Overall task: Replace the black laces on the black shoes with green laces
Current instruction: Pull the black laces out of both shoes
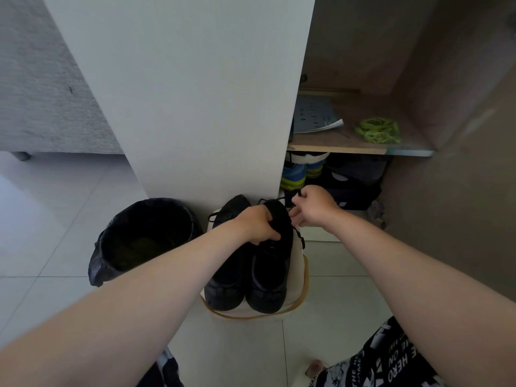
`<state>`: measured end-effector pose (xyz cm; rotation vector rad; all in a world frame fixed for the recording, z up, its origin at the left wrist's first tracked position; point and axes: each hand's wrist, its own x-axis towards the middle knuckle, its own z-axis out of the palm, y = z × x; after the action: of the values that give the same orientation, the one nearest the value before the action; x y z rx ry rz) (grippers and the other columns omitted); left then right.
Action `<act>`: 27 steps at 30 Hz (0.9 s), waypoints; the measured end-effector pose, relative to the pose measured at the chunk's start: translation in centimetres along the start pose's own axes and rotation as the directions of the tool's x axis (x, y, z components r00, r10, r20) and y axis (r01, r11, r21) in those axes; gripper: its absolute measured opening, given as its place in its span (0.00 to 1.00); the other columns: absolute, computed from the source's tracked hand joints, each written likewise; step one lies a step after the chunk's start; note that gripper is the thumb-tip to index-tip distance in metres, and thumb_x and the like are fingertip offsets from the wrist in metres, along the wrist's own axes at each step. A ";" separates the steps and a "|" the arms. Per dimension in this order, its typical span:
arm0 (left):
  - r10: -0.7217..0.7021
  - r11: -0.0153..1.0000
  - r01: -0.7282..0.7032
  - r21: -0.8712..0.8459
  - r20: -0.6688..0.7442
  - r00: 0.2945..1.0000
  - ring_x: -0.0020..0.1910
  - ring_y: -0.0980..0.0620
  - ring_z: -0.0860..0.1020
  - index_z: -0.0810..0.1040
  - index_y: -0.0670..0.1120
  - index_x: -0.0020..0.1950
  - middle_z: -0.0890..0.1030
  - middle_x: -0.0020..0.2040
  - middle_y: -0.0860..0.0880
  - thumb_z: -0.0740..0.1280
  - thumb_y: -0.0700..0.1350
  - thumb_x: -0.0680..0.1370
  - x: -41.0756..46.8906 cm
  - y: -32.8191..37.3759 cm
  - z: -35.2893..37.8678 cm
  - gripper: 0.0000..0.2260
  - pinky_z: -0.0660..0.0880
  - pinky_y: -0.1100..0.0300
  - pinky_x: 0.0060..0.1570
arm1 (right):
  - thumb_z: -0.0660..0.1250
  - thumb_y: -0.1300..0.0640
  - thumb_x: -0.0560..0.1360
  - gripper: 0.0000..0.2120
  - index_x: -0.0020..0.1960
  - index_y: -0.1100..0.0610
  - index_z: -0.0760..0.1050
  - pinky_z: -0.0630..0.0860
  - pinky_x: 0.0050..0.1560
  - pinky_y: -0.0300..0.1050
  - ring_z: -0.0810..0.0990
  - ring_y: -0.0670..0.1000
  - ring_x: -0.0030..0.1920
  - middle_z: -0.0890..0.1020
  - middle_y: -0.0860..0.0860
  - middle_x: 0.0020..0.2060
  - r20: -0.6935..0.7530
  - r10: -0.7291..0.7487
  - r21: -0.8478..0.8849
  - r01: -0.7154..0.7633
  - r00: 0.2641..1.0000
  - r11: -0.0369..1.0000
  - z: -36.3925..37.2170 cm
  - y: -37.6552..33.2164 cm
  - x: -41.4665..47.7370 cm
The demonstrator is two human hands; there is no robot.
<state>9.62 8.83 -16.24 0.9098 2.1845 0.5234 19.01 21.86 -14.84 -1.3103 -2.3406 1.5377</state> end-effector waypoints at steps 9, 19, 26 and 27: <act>-0.140 0.969 0.166 -0.181 0.145 0.979 0.31 0.52 0.81 0.80 0.38 0.52 0.83 0.42 0.42 0.68 0.36 0.78 0.3 -1.6 -1.7 0.04 0.82 0.58 0.42 | 0.64 0.63 0.78 0.12 0.59 0.54 0.78 0.81 0.46 0.48 0.84 0.54 0.47 0.83 0.54 0.53 0.073 -0.160 -0.284 0.174 0.985 0.943 0.8 0.7 0.3; -0.095 0.971 0.105 -0.217 0.052 0.994 0.41 0.46 0.82 0.81 0.42 0.52 0.80 0.41 0.46 0.69 0.42 0.79 -0.2 -1.0 -0.7 0.05 0.82 0.57 0.40 | 0.79 0.56 0.68 0.11 0.50 0.51 0.86 0.75 0.42 0.39 0.81 0.46 0.45 0.84 0.46 0.44 0.310 -0.048 -0.516 0.211 0.950 0.830 2.6 0.0 -0.3; -0.041 0.980 0.044 -0.192 0.023 0.999 0.49 0.41 0.84 0.78 0.39 0.54 0.84 0.50 0.40 0.59 0.41 0.83 -0.1 -1.3 -1.4 0.09 0.83 0.50 0.47 | 0.81 0.55 0.67 0.12 0.47 0.48 0.81 0.72 0.38 0.38 0.78 0.44 0.41 0.79 0.43 0.40 0.330 -0.044 -0.517 0.220 0.943 0.827 2.5 0.1 -0.3; -0.031 0.984 0.038 -0.176 0.045 0.999 0.49 0.41 0.84 0.78 0.38 0.54 0.83 0.50 0.40 0.59 0.40 0.83 -0.1 -1.2 -1.5 0.09 0.83 0.48 0.47 | 0.80 0.56 0.68 0.12 0.47 0.48 0.80 0.72 0.37 0.37 0.77 0.43 0.40 0.79 0.43 0.40 0.336 -0.045 -0.517 0.224 0.941 0.826 2.5 0.0 -0.3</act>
<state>8.01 7.79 -15.95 0.7792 2.0750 0.6640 18.03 19.84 -15.98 -0.9787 -3.1707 1.1300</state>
